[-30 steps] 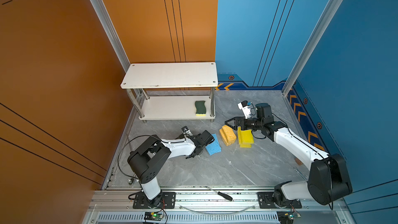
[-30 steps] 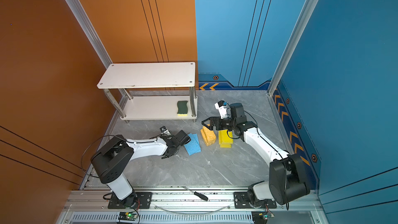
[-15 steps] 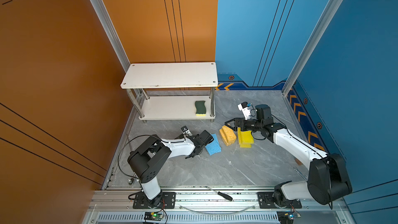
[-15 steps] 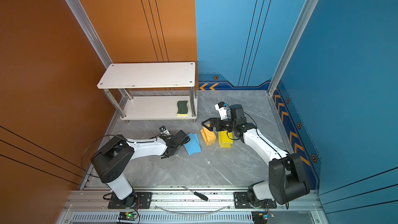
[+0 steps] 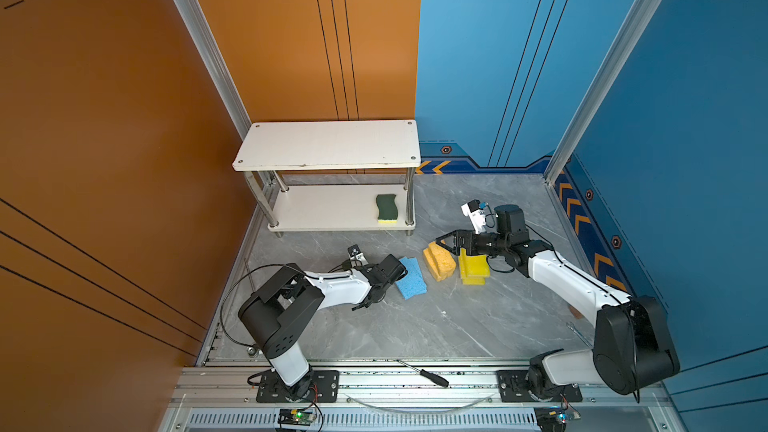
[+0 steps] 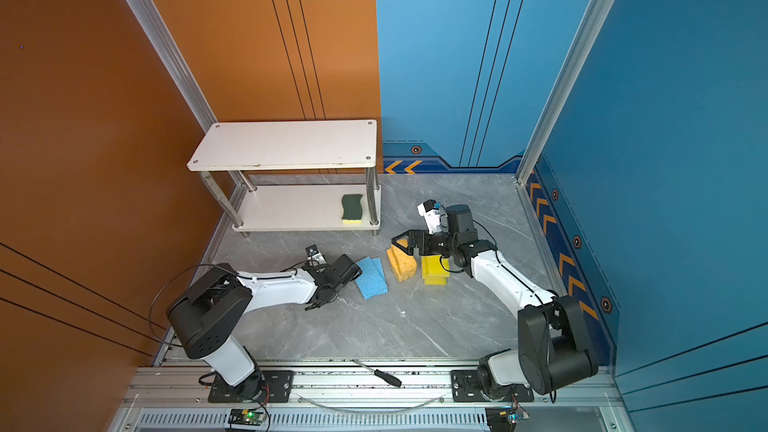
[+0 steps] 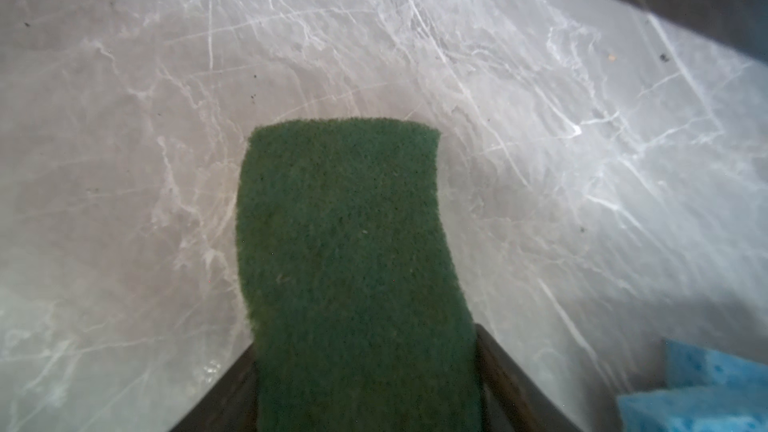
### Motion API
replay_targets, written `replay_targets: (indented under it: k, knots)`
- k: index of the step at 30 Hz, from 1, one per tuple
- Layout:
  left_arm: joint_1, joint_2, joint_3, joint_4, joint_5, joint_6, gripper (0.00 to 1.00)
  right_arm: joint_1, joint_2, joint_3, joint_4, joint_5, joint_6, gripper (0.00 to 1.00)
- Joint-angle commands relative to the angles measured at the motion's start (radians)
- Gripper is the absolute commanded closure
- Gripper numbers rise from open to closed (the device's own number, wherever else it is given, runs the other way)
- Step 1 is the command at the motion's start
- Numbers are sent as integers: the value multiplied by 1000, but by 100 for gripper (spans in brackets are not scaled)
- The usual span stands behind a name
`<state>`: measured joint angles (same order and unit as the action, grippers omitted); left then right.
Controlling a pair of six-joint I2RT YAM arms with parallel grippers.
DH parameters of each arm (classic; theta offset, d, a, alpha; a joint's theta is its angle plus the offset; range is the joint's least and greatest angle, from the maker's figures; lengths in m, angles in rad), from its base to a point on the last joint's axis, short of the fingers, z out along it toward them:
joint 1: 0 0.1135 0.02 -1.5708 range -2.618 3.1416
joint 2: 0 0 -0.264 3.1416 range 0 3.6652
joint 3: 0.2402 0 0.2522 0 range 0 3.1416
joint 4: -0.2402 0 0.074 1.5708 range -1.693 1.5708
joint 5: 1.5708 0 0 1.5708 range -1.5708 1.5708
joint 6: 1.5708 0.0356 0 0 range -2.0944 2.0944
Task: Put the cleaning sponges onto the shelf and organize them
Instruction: 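Close the left gripper on the green-and-yellow sponge and lift it, then carry the green sponge with the left gripper onto the lower shelf tier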
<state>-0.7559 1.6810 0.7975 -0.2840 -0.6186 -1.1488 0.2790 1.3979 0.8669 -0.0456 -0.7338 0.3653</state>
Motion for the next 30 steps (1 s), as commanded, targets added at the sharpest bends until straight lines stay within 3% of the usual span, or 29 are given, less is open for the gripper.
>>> replay_targets:
  k: [1,15,21,30]
  knots:
    - [25,21,3,-124,134,121,30,-9,-31,-15,20,-16,7,0]
    - [6,-48,16,-129,212,391,37,-16,-27,-5,33,-23,29,0]
    - [3,-143,49,-219,182,499,37,-18,-14,1,47,-24,42,0]
    - [42,-351,47,-268,174,554,37,-18,25,20,72,-44,67,0]
